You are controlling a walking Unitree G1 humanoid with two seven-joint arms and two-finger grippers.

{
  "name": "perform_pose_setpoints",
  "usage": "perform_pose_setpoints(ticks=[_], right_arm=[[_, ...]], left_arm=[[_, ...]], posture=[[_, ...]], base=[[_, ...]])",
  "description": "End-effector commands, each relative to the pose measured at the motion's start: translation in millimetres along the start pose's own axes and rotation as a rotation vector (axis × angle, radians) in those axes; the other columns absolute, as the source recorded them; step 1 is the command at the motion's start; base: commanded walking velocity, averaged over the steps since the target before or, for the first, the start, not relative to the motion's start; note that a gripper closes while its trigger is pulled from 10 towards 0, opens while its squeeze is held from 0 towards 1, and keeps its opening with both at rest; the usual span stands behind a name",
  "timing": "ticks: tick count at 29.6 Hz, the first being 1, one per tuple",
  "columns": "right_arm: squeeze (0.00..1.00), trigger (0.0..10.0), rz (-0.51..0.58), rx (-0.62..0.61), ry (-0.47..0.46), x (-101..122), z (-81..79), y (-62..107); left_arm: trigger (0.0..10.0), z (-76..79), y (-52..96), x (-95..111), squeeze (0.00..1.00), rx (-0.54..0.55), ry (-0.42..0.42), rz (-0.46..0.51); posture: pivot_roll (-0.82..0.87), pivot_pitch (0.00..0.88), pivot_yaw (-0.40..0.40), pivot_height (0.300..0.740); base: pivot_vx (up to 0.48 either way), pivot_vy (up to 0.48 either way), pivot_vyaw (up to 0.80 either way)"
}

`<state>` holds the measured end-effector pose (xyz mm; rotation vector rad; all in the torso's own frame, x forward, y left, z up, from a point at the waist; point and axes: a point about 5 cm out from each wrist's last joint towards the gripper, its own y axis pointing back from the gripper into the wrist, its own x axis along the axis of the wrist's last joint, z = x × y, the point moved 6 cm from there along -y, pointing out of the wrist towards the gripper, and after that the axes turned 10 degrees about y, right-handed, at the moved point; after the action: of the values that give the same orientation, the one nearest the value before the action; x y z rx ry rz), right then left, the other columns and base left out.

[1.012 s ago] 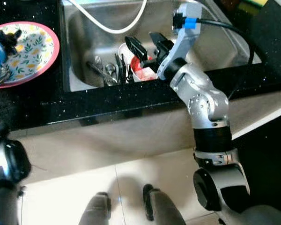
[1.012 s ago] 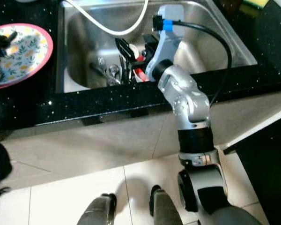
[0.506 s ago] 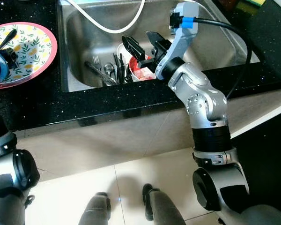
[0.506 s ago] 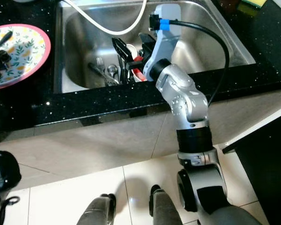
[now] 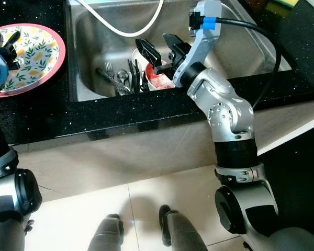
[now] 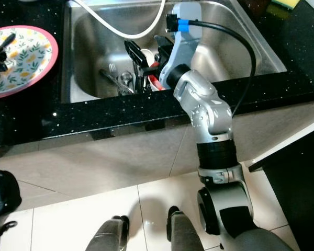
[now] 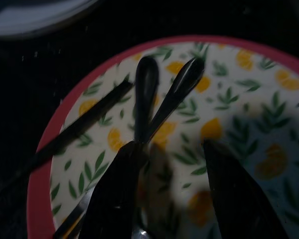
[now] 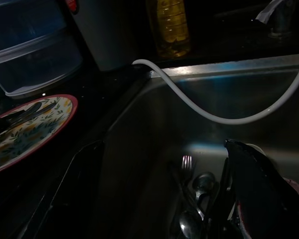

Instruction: Kitchen organization

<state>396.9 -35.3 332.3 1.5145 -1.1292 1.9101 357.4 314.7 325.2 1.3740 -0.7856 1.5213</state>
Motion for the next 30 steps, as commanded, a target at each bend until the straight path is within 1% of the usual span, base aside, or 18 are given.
perform_pose_setpoints(ticks=[1,3,5,8,9,11,14,16,20,22,23,24,25,26,27,28,29,30], right_arm=[[0.00,10.0,0.004,0.002,-0.006,0.4,1.4,-0.1],[0.00,10.0,0.004,0.001,-0.005,0.5,1.6,-0.2],[0.00,10.0,0.007,0.001,-0.004,1.4,1.8,-0.9],[0.00,10.0,0.008,0.001,-0.003,2.1,2.1,-1.1],[0.00,10.0,0.009,0.000,-0.003,2.2,2.3,-0.9],[0.00,10.0,0.008,0.000,-0.002,2.1,2.5,-0.7],[0.00,10.0,0.008,0.000,-0.002,2.1,2.5,-0.5],[0.00,10.0,0.011,0.000,-0.002,2.8,2.4,-0.8],[0.00,10.0,0.014,0.001,-0.002,3.4,2.4,-1.3],[0.00,10.0,0.016,0.002,-0.002,3.8,2.1,-1.5],[0.00,10.0,0.017,0.004,-0.002,3.9,1.7,-1.7],[0.00,10.0,0.017,0.004,-0.002,3.9,1.7,-1.7],[0.00,10.0,0.018,0.005,-0.002,4.0,1.3,-1.9],[0.00,10.0,0.018,0.005,-0.002,4.0,1.3,-1.9],[0.00,10.0,0.019,0.006,-0.002,4.2,1.1,-2.0],[0.00,10.0,0.020,0.007,-0.002,4.5,1.0,-2.1],[0.00,10.0,0.020,0.007,-0.002,4.5,1.0,-2.1],[0.00,10.0,0.021,0.008,-0.001,4.8,0.8,-2.3]], left_arm=[[9.3,-15.7,1.6,-3.4,0.00,0.044,0.023,-0.019],[9.3,-15.5,0.9,-5.3,0.00,0.039,0.037,-0.028],[8.4,-18.2,-1.6,-13.8,0.00,0.045,0.069,-0.057],[8.2,-20.7,-3.0,-18.5,0.00,0.053,0.085,-0.071],[4.8,-21.9,-3.4,-20.9,0.00,0.055,0.092,-0.078],[0.0,-21.8,-4.1,-25.9,0.00,0.046,0.130,-0.100],[0.0,-21.2,-4.3,-28.4,0.00,0.040,0.152,-0.111],[0.0,-19.1,-5.1,-33.7,0.00,0.017,0.201,-0.133],[0.0,-19.2,-5.2,-35.6,0.00,0.014,0.202,-0.138],[0.0,-20.2,-5.1,-35.3,0.00,0.021,0.184,-0.134],[0.0,-20.0,-4.6,-29.7,0.00,0.029,0.127,-0.098],[0.0,-20.0,-4.6,-29.7,0.00,0.029,0.127,-0.098],[0.0,-18.3,-4.0,-24.4,0.00,0.030,0.079,-0.064],[0.0,-18.3,-4.0,-24.4,0.00,0.030,0.079,-0.064],[0.0,-9.4,-1.8,-11.0,0.00,-0.006,0.042,0.012],[10.0,8.6,5.1,12.0,0.00,-0.080,0.028,0.128],[10.0,8.6,5.1,12.0,0.00,-0.080,0.028,0.128],[10.0,26.3,13.2,30.5,0.00,-0.158,0.031,0.215]], posture=[[0.16,0.277,-0.033,0.740],[0.16,0.277,-0.033,0.740],[0.16,0.275,-0.032,0.740],[0.16,0.274,-0.033,0.740],[0.16,0.274,-0.034,0.740],[0.16,0.273,-0.034,0.740],[0.16,0.273,-0.034,0.740],[0.16,0.267,-0.033,0.740],[0.16,0.263,-0.035,0.740],[0.16,0.263,-0.035,0.740],[0.16,0.256,-0.035,0.740],[0.16,0.256,-0.035,0.740],[0.16,0.256,-0.035,0.740],[0.16,0.256,-0.035,0.740],[0.16,0.254,-0.036,0.740],[0.16,0.250,-0.037,0.740],[0.16,0.250,-0.037,0.740],[0.16,0.246,-0.038,0.740]], base=[[0.000,0.000,0.00],[0.000,0.000,0.00],[0.000,0.000,0.00],[0.000,0.000,0.00],[0.000,0.000,0.00],[0.000,0.000,0.00],[0.000,0.000,0.00],[0.000,0.000,0.00],[0.000,0.000,0.00],[0.000,0.000,0.00],[0.000,0.000,0.00],[0.000,0.000,0.00],[0.000,0.000,0.00],[0.000,0.000,0.00],[0.000,0.000,0.00],[0.000,0.000,0.00],[0.000,0.000,0.00],[0.000,0.000,0.00]])
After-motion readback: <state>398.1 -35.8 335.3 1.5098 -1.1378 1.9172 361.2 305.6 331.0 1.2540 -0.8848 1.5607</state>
